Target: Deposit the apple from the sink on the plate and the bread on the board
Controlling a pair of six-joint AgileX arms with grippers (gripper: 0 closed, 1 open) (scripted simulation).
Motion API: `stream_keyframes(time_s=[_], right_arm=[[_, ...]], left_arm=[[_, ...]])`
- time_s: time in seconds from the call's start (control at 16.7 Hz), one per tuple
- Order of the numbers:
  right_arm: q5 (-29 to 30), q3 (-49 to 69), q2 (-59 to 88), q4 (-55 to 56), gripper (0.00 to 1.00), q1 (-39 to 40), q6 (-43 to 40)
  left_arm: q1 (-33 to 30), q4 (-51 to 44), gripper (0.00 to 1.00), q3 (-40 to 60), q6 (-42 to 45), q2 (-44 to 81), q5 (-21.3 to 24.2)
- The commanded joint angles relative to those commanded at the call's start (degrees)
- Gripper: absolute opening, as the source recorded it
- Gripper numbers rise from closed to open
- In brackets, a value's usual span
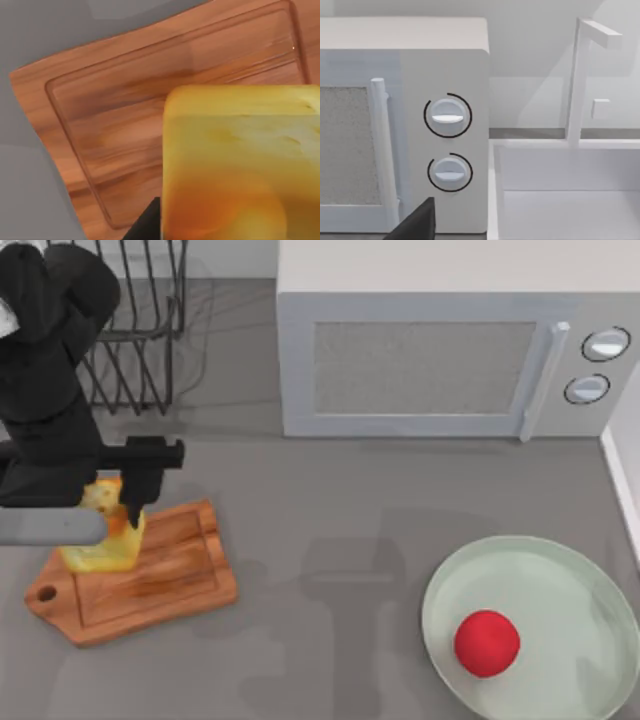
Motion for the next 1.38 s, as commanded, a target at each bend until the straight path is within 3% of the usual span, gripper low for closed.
stream_keyframes(time_s=[1.38], right_arm=[[0.00, 0.00, 0.00, 0.00, 1.00, 0.00, 0.00]], left_arm=[[-0.11, 10.02, 0.00, -7.27, -0.07, 2.75, 0.01]])
